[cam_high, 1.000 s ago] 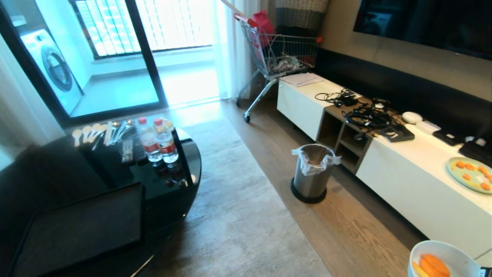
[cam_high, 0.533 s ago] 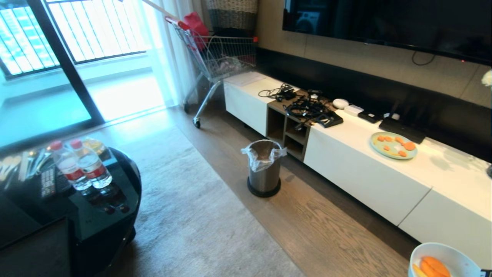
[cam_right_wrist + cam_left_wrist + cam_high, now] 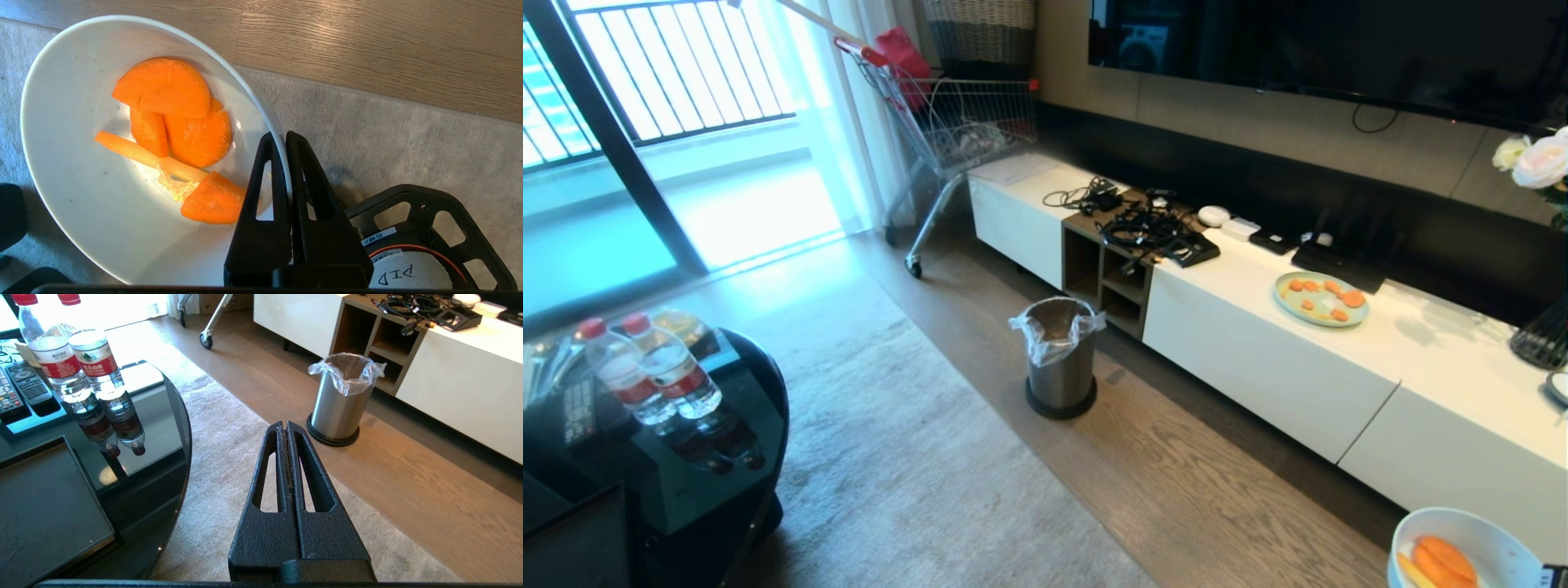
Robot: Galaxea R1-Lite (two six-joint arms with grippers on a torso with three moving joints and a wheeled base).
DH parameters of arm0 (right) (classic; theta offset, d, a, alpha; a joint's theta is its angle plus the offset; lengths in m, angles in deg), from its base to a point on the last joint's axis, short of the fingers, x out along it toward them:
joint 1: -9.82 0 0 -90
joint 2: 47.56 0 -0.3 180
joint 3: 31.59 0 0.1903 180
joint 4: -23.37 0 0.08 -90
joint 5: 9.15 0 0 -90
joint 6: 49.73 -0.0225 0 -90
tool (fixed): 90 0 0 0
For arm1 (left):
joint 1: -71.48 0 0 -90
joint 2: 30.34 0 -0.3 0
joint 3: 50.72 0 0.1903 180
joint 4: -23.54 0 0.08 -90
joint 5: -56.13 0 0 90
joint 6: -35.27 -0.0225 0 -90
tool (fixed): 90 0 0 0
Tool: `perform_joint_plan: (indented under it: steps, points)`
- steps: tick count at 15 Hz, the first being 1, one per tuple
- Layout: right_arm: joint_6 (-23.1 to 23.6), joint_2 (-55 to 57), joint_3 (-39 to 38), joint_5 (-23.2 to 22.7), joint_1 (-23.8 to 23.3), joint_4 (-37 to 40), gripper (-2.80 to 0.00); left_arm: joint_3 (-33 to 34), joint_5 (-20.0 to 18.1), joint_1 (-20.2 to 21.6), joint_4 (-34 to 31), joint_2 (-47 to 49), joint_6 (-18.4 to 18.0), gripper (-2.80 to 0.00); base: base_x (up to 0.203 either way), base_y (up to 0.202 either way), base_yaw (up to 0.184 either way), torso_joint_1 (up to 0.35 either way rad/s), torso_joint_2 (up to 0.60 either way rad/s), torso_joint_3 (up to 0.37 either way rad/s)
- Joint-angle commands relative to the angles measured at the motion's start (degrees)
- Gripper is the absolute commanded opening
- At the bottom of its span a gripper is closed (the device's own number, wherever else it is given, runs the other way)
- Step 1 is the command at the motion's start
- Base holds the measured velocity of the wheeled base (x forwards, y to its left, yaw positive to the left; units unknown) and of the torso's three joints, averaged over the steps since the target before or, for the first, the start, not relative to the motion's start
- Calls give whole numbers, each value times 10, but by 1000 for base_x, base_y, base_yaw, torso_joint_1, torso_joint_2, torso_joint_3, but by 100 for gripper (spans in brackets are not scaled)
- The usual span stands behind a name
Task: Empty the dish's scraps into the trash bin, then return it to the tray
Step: Move the bowl over the trash can
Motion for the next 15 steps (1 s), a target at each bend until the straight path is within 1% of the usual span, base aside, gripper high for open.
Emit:
perform_joint_plan:
  steps: [1,7,15]
  points:
    - [-1,3,0,0,1,0,-280,0,0,0,0,0,1,-280,0,0,0,0,0,0]
    - [9,14,0,1,2,-1,-280,0,0,0,0,0,1,-280,0,0,0,0,0,0]
    - [9,15,0,1,2,-1,-280,0,0,0,0,0,1,-280,0,0,0,0,0,0]
